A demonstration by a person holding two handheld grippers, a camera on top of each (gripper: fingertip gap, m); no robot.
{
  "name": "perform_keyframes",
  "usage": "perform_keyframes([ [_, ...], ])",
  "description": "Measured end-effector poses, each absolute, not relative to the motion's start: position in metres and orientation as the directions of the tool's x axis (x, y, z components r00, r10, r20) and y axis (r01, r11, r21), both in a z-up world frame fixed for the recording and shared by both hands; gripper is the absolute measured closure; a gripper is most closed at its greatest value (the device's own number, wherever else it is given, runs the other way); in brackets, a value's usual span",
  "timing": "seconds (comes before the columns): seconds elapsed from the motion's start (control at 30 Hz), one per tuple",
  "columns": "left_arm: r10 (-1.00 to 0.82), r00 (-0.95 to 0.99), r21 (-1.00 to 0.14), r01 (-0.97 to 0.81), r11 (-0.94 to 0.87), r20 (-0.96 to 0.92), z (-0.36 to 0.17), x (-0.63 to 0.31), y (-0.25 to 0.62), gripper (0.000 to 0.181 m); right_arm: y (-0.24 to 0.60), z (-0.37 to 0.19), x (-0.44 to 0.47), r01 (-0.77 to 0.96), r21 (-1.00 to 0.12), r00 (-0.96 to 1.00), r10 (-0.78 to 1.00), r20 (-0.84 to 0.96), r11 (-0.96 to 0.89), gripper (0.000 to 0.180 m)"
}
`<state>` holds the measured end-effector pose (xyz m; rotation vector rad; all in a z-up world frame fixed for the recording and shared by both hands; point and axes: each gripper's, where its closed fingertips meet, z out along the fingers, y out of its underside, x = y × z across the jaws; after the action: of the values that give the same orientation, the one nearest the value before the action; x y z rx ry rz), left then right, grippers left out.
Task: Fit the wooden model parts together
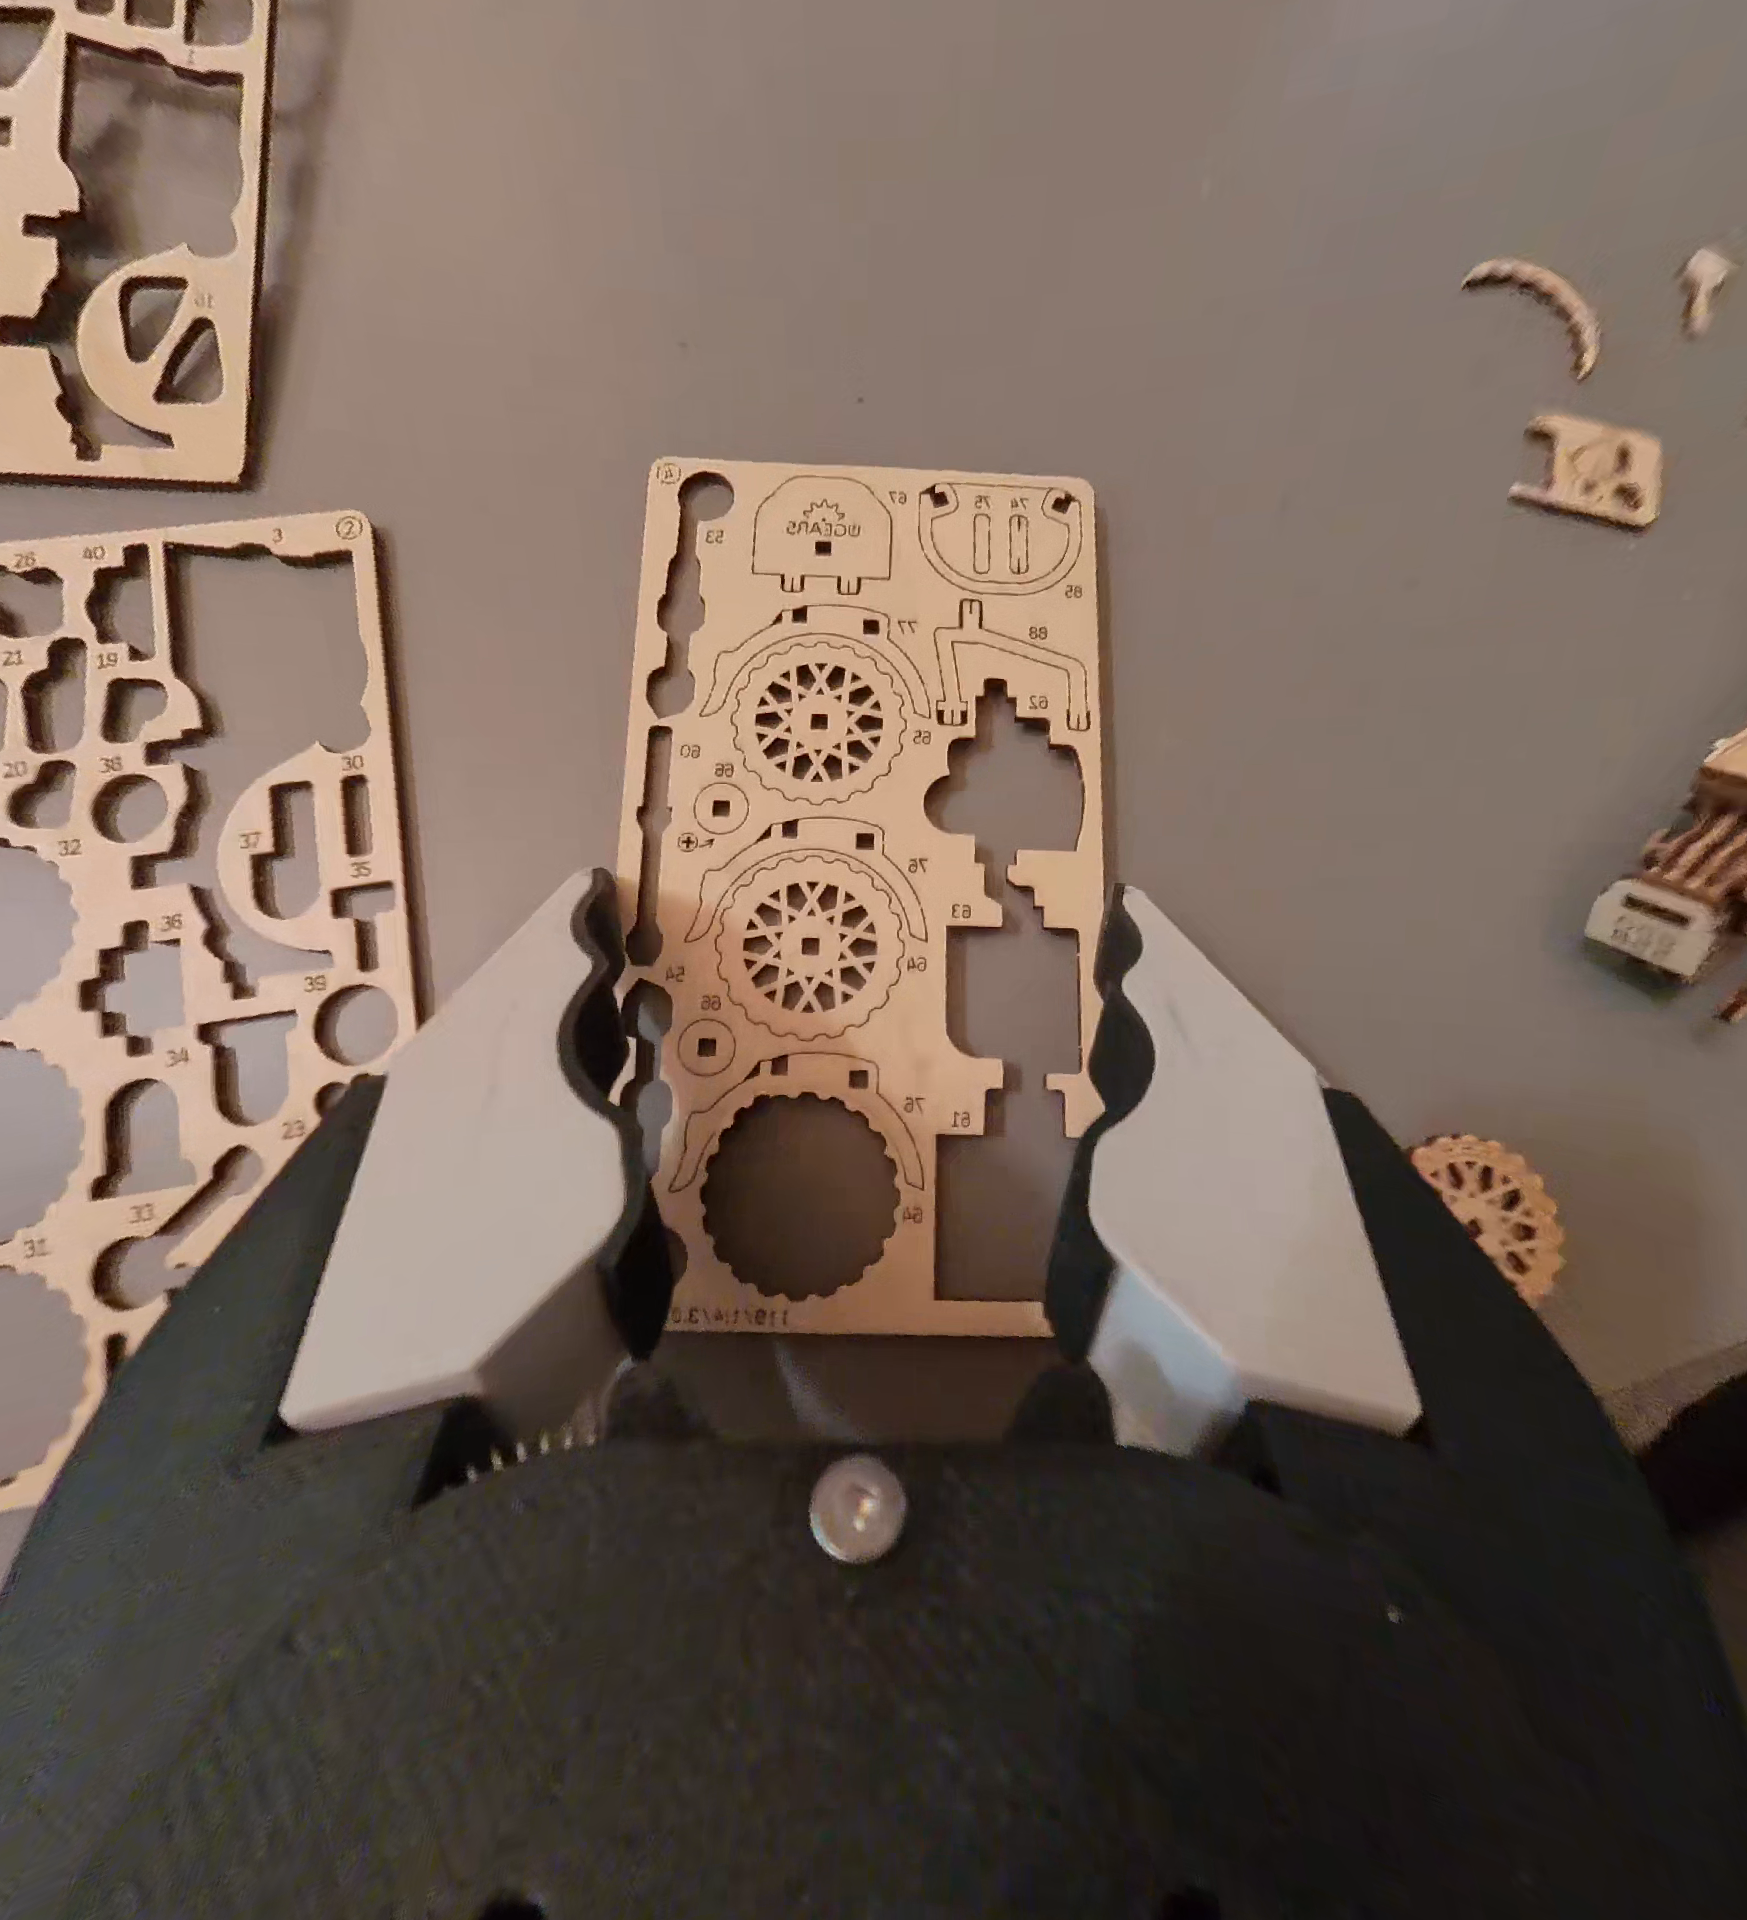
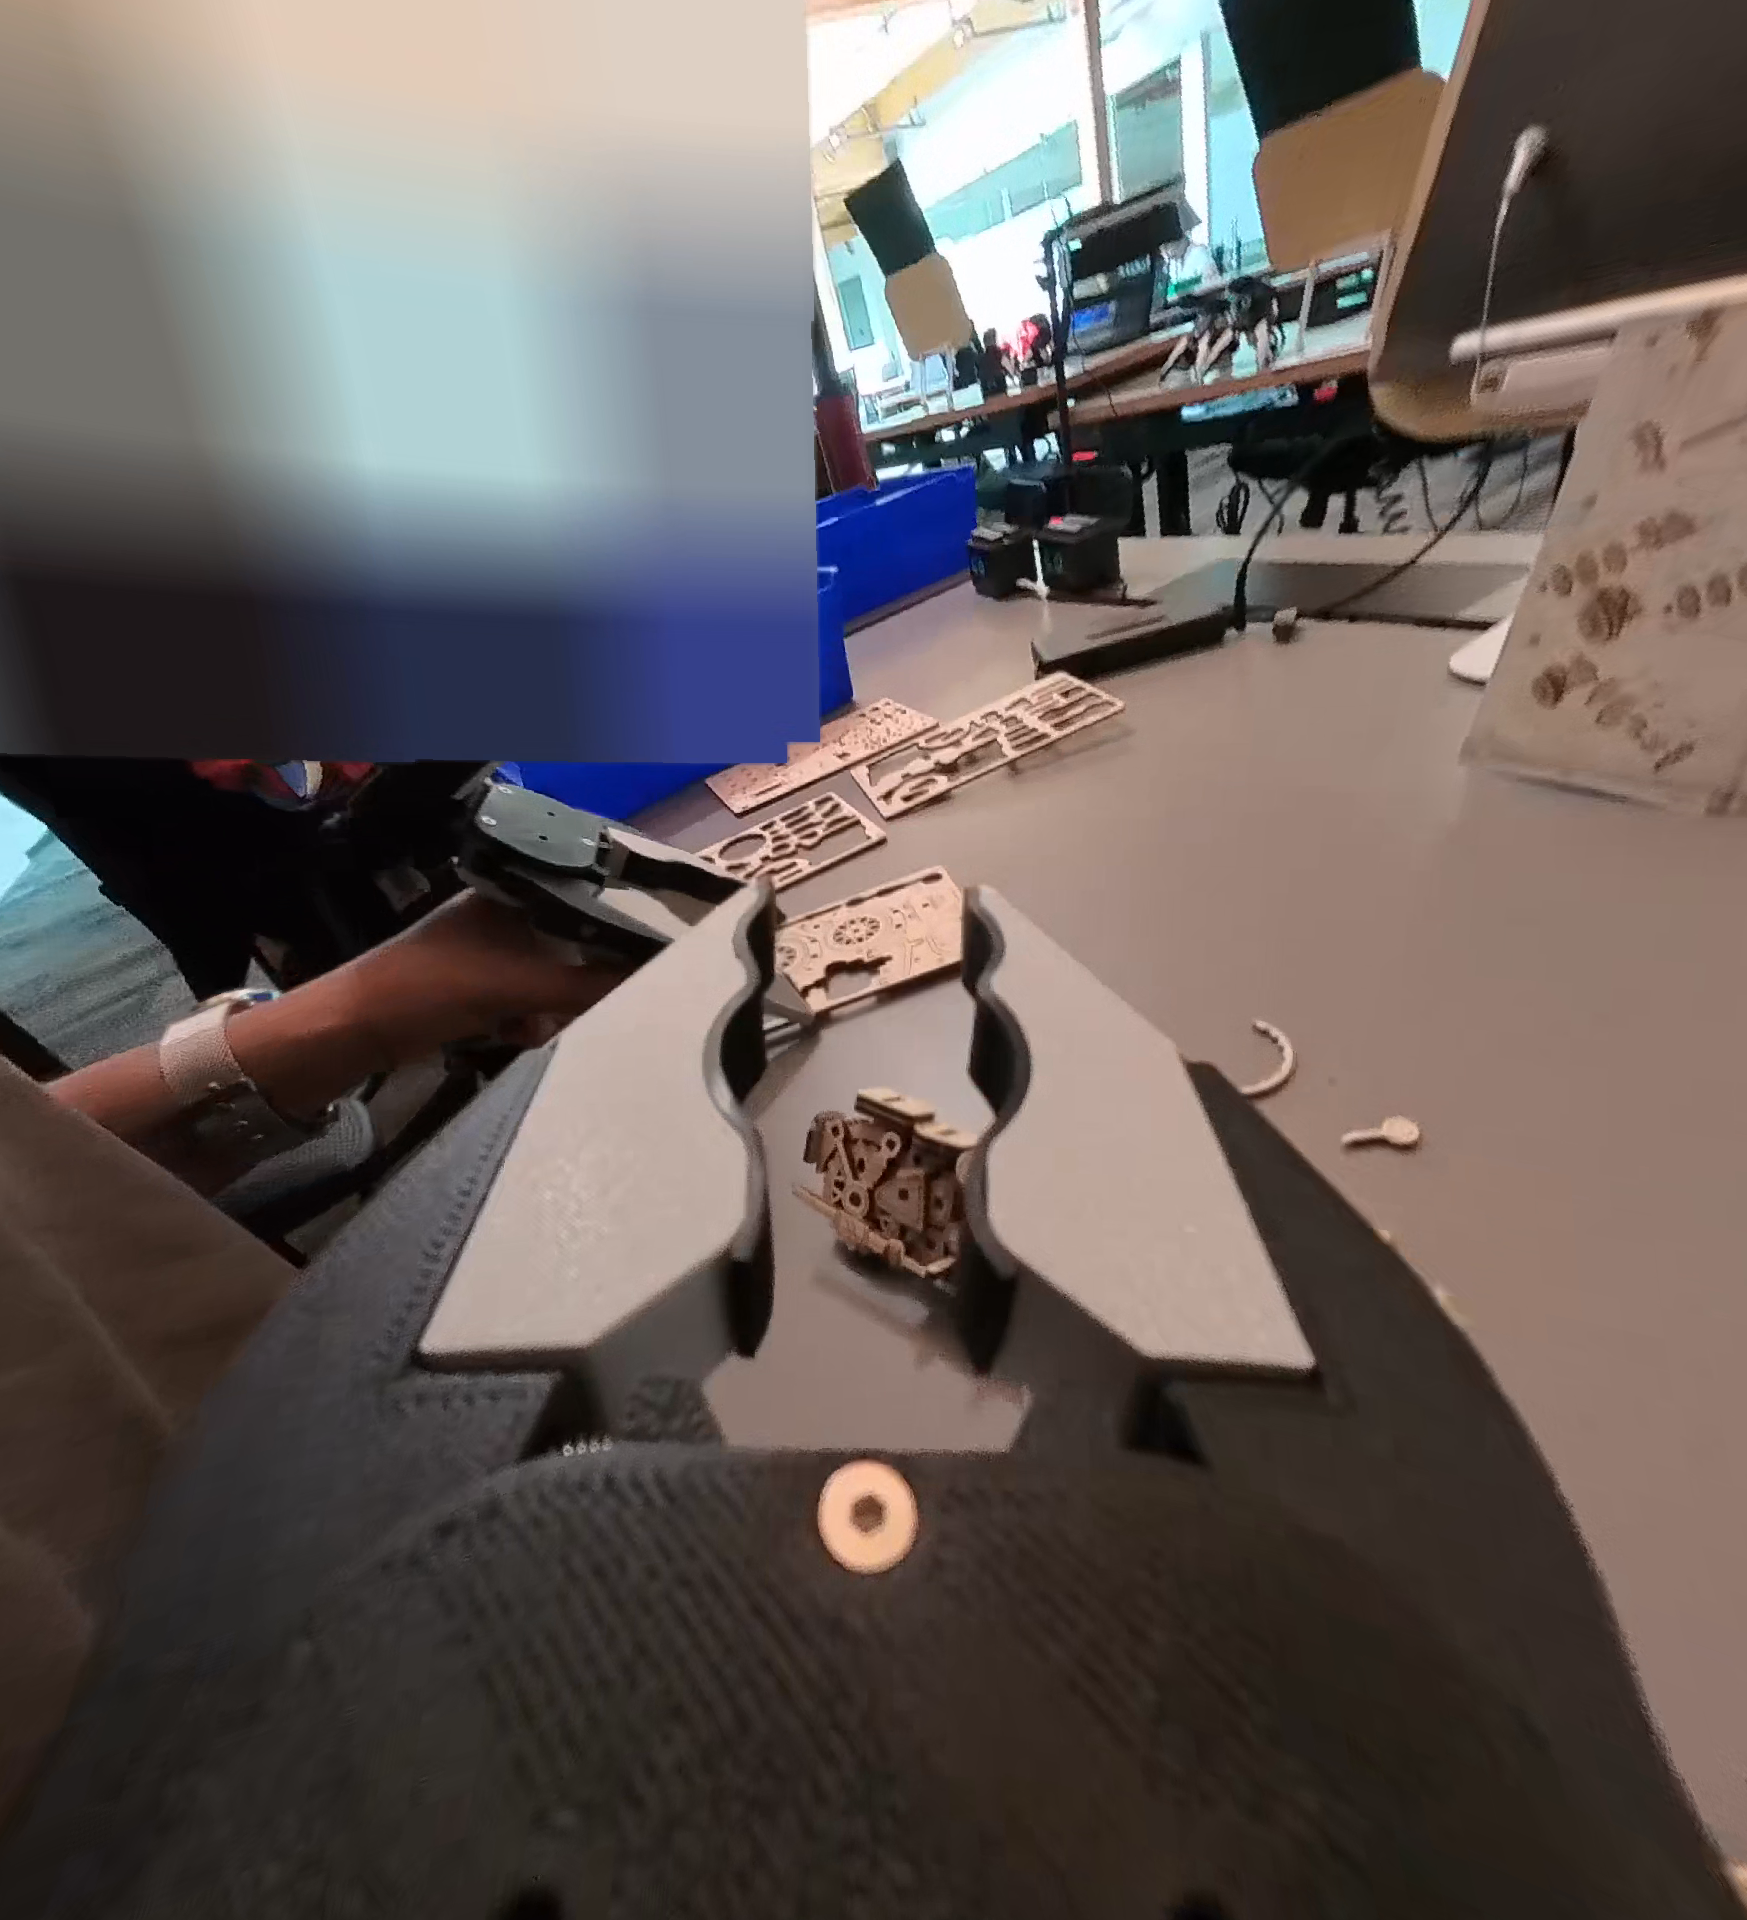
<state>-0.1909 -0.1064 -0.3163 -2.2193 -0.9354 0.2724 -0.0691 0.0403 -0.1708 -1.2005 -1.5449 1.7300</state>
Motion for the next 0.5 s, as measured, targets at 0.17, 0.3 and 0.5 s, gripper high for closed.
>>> perform_keyframes([
  [0.17, 0.654, 0.683, -0.758, 0.602, -0.25, 0.327, -0.28, -0.194, -0.091, 0.09, 0.052, -0.149, -0.062, 0.131, -0.982, -0.491, 0.852, -0.182, -0.135, 0.143],
  [0.3, 0.403, 0.658, -0.726, 0.688, 0.021, 0.636, -0.221, -0.197, -0.069, 0.09, 0.064, -0.118, -0.069, 0.147, -0.953, -0.522, 0.797, -0.302, -0.265, 0.142],
  [0.5, -0.283, 0.527, -0.487, 0.849, 0.203, 0.801, -0.11, -0.167, -0.036, 0.09, 0.053, -0.101, -0.115, 0.259, -0.946, -0.573, 0.758, -0.312, -0.194, 0.124],
])
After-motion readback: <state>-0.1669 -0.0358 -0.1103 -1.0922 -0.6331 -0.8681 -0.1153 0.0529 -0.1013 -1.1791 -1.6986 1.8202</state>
